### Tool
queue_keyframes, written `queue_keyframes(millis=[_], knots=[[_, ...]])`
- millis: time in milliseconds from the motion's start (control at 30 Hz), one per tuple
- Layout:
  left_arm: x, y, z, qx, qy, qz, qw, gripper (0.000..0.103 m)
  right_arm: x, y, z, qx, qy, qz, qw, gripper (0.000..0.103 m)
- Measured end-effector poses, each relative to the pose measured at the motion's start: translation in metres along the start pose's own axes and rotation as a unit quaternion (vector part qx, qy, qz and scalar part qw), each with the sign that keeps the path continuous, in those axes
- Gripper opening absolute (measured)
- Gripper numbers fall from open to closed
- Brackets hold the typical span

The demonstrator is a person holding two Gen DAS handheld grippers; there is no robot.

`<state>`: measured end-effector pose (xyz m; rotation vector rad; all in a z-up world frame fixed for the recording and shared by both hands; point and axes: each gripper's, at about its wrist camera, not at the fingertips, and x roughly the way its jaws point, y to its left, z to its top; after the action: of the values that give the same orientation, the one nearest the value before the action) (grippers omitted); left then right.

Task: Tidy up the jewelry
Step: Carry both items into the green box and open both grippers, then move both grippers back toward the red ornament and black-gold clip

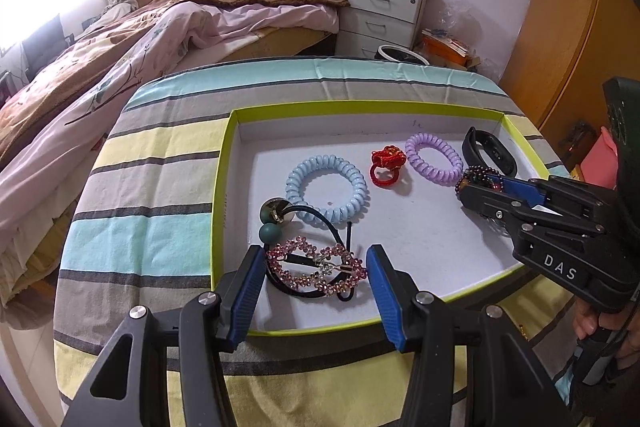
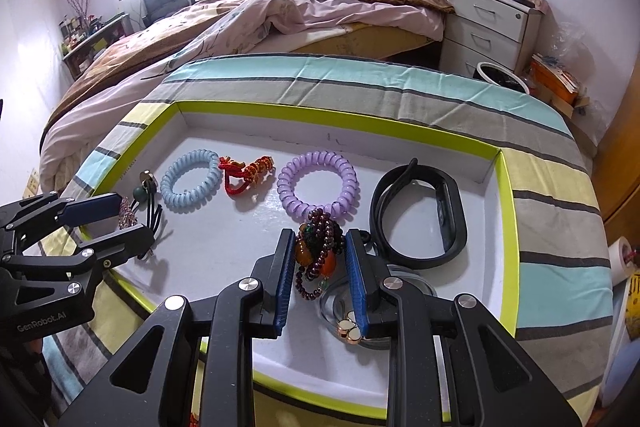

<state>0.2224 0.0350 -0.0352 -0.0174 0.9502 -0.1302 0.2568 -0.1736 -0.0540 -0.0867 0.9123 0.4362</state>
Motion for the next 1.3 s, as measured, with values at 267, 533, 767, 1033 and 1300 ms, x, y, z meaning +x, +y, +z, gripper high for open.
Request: queue_keyframes(millis=[267, 533, 767, 1033, 1300], knots=[[0.001, -0.001, 0.001, -0.001, 0.001, 0.000, 1.0000, 0.052, 0.001, 0.000, 0.001, 0.005, 0.000, 0.002, 1.000, 0.026], [0.001, -0.001, 0.001, -0.001, 0.001, 0.000, 1.0000, 0.052, 0.001, -0.002, 0.001, 0.012, -0.001, 0.007, 1.000, 0.035], [0.001, 0.000, 0.002, -0.004, 0.000, -0.002, 1.0000, 0.052, -0.002, -0.003, 0.001, 0.016, -0.005, 0.009, 1.000, 0.040], [-0.013, -0.003, -0.002, -0.008, -0.014, -0.016, 0.9997, 0.052, -0.010, -0.003, -0.001, 0.026, -0.014, 0.015, 0.999, 0.040], [-0.041, -0.008, -0.012, -0.016, -0.034, -0.031, 0.9988, 0.052, -0.033, -0.004, -0.006, 0.037, -0.035, 0.017, 0.999, 0.040]])
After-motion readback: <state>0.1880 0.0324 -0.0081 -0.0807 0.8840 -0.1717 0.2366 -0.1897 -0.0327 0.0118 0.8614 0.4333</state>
